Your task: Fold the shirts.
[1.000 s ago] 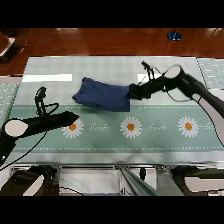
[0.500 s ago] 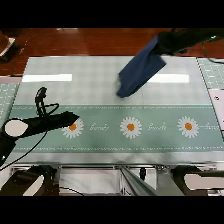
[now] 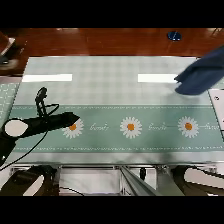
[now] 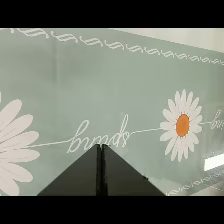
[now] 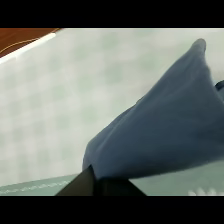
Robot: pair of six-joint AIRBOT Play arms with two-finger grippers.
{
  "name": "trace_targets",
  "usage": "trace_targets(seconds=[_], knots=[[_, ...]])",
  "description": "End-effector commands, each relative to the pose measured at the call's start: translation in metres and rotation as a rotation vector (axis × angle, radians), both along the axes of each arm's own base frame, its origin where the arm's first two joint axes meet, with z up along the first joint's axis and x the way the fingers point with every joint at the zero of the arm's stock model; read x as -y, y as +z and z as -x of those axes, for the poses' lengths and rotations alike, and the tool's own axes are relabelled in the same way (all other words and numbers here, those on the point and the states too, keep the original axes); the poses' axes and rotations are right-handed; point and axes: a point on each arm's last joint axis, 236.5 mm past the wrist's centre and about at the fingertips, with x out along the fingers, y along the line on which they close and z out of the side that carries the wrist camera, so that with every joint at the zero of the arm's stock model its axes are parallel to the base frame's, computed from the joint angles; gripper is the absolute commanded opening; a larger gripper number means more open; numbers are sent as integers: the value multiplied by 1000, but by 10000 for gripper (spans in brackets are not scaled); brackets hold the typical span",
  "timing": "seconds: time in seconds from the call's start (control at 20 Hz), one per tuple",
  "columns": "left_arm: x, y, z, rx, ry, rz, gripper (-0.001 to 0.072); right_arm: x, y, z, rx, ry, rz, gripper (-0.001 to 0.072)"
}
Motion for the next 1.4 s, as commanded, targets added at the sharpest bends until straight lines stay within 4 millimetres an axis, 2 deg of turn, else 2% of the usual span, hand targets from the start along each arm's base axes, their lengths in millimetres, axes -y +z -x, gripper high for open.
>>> trace_targets(seconds=[0.0,0.1,0.25,0.45,0.55,0.6,0.65,0.7,0.75,0.8,0.9,0.95,1.0,1.05,1.1,1.15,1.2,1.25,1.3,1.35], knots=[[0,0,0,-1,0,-1,27,61,-20,67,-208,-184,40,17],[0,0,0,0,0,-1,27,87,-28,100,-275,-297,88,17],[0,0,0,0,0,-1,27,107,-58,163,-410,-439,98,17],[0,0,0,0,1,-1,27,110,-109,269,-637,-689,68,18],[0,0,0,0,0,-1,27,105,-127,324,-765,-828,112,19],[0,0,0,-1,0,-1,27,102,-134,347,-828,-856,163,19],[0,0,0,-1,0,-1,27,98,-143,359,-874,-863,186,34],[0,0,0,0,0,-1,27,93,-152,366,-916,-850,189,146],[0,0,0,0,0,-1,27,90,-158,367,-938,-830,185,314],[0,0,0,0,0,-1,27,91,-160,364,-942,-812,189,422],[-2,4,-8,21,26,5,40,99,-156,350,-925,-773,214,416],[-8,17,-20,64,49,5,115,106,-148,339,-904,-757,231,417],[-17,37,-36,126,72,-2,151,115,-136,322,-862,-728,261,415],[-31,63,-55,200,102,-13,139,124,-120,297,-792,-701,291,383],[-47,97,-75,293,126,-35,116,130,-104,266,-695,-654,307,267],[-61,134,-92,380,140,-59,45,130,-87,225,-568,-587,307,89],[-70,169,-104,457,134,-84,26,120,-67,170,-394,-486,289,19],[-73,206,-114,522,127,-90,26,101,-45,119,-224,-396,258,19],[-70,239,-121,577,110,-89,26,69,-20,69,-49,-290,214,19],[-61,266,-124,624,81,-84,26,30,1,30,97,-180,173,19]])
